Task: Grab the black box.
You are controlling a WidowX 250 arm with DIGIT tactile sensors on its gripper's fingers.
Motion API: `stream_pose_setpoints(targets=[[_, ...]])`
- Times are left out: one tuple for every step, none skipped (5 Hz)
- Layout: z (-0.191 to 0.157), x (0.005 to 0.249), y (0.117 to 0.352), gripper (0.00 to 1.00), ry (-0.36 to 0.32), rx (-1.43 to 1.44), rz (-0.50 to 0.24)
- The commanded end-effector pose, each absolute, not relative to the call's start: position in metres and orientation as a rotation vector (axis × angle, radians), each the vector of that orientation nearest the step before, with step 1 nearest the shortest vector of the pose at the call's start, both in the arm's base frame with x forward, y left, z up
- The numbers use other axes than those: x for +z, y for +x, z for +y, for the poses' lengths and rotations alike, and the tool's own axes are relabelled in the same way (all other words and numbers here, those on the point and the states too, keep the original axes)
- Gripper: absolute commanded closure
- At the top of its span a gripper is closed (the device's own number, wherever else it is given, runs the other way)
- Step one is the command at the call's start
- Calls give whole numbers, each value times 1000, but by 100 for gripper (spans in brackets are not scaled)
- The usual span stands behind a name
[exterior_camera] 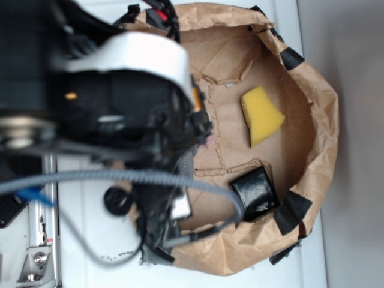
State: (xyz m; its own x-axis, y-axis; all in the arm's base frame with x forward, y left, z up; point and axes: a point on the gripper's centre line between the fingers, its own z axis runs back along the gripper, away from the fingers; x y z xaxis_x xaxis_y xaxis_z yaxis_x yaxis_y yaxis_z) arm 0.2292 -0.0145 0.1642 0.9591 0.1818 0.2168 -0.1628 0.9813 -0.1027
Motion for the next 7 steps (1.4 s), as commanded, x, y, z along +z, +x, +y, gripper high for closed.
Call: stream_pose_setpoints(targets=[[-8,118,271,0,42,256,-248],[-20,102,284,0,29,250,-258],[-31,89,288,0,41,231,-316],[-37,83,296,0,39,230,-326],[-36,87,311,0,3,266,-320],[-38,83,318,0,-1,252,-360],[-38,83,318,0,-1,252,-360]])
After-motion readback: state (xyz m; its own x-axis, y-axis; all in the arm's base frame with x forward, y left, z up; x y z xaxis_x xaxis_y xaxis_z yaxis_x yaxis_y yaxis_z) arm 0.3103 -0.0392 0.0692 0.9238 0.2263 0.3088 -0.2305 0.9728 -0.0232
